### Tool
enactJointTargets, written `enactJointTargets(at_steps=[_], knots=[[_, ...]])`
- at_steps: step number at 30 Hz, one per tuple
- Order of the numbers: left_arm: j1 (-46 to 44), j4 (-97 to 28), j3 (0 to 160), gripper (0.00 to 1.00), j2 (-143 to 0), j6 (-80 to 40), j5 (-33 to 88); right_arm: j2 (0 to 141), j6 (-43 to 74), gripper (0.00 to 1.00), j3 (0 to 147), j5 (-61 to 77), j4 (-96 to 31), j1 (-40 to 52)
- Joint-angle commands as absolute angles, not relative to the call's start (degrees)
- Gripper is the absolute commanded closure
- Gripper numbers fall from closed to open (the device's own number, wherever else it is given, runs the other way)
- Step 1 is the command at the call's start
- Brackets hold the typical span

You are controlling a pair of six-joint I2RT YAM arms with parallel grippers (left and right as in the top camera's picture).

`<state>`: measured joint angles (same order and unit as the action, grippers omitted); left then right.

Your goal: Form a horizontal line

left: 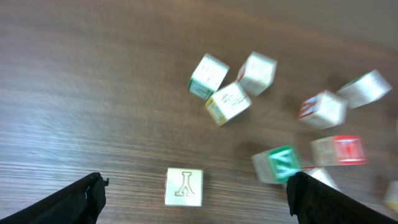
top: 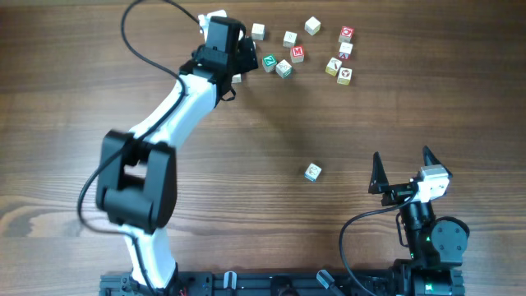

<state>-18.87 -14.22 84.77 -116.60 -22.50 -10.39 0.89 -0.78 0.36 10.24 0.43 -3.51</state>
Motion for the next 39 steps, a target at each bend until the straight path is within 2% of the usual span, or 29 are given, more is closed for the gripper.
enactJointTargets(at_steps=[1,6,10,12,16,23,29,39], knots=[[-19.4,-13.0,85.2,0.04,-122.1,-21.4,-8.4,0.4,-1.5,0.0,0.3,9.9,0.7,-3.2],[-19.4,-13.0,85.2,0.05,-126.2,-21.4,-8.4,0.4,-1.5,0.0,0.3,9.9,0.7,-3.2],[-19.3,-12.6,85.2,0.18,-126.7,-21.4,-8.5,0.4,-1.4,0.0,0.3,9.9,0.7,-3.2],[-19.3,-11.8,85.2,0.28,-126.7,-21.4,-8.6,0.4,-1.5,0.0,0.3,9.9,0.7,-3.2],[-19.3,-11.4,85.2,0.39,-126.7,-21.4,-8.6,0.4,-1.4,0.0,0.3,9.9,0.7,-3.2],[-19.3,-11.5,85.2,0.68,-126.7,-21.4,-10.2,0.4,-1.5,0.0,0.3,9.9,0.7,-3.2],[-19.4,-14.1,85.2,0.7,-124.0,-21.4,-12.3,0.4,-1.5,0.0,0.3,9.9,0.7,-3.2],[-24.5,-21.3,85.2,0.68,-106.5,-21.4,-10.2,0.4,-1.5,0.0,0.3,9.9,0.7,-3.2]])
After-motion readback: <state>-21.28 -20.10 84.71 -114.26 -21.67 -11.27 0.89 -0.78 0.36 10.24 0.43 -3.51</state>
